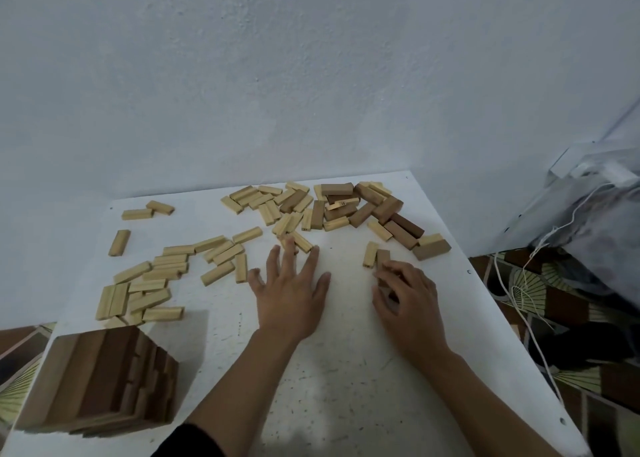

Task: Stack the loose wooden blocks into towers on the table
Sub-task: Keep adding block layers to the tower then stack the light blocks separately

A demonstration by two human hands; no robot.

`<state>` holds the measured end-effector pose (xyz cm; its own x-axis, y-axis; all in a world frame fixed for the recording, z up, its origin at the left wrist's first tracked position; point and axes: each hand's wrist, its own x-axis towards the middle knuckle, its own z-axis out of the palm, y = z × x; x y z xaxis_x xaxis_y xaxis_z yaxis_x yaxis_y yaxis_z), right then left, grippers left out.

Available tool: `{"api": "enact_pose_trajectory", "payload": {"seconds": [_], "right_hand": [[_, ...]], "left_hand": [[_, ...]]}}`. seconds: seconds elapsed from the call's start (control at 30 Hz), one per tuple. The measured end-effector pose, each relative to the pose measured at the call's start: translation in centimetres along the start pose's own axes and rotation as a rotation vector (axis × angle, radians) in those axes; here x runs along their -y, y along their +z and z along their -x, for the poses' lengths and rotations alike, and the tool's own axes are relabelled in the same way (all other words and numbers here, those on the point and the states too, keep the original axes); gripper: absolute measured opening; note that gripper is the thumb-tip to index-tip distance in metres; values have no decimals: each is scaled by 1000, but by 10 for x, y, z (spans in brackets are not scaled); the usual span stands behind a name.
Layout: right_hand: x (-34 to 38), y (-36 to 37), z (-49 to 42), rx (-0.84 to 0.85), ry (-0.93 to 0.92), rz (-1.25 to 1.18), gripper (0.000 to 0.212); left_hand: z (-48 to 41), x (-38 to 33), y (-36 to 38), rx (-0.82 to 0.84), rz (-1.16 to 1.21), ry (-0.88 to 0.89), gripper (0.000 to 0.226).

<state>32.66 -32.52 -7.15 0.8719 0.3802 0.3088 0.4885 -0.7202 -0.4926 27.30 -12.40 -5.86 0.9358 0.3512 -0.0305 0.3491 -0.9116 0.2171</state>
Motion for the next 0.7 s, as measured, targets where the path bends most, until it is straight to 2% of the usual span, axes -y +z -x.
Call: {"api": "enact_pose_trajectory", "payload": {"seconds": [0.1,0.2,0.33,0.43,0.5,0.6,0.7], "right_hand": [[6,4,3,-32,-17,-119,26],[27,10,9,51,-77,-206,29],[46,19,8,153,-103,-425,36],[47,10,-2,126,9,-545,20],[44,2,-11,40,36,-511,20],[30,-5,-27,-76,-25,-303,26],[10,-3,-45,-26,-19,-46,39]], "left_hand": [[2,0,3,-118,97,28,51],[2,8,6,-240,293,155,41],[10,12,4,-244,424,350,32],[27,14,4,-171,385,373,41],[39,20,6,-108,304,389,47],[50,30,7,-36,205,429,52],[53,32,3,16,137,467,52]]}}
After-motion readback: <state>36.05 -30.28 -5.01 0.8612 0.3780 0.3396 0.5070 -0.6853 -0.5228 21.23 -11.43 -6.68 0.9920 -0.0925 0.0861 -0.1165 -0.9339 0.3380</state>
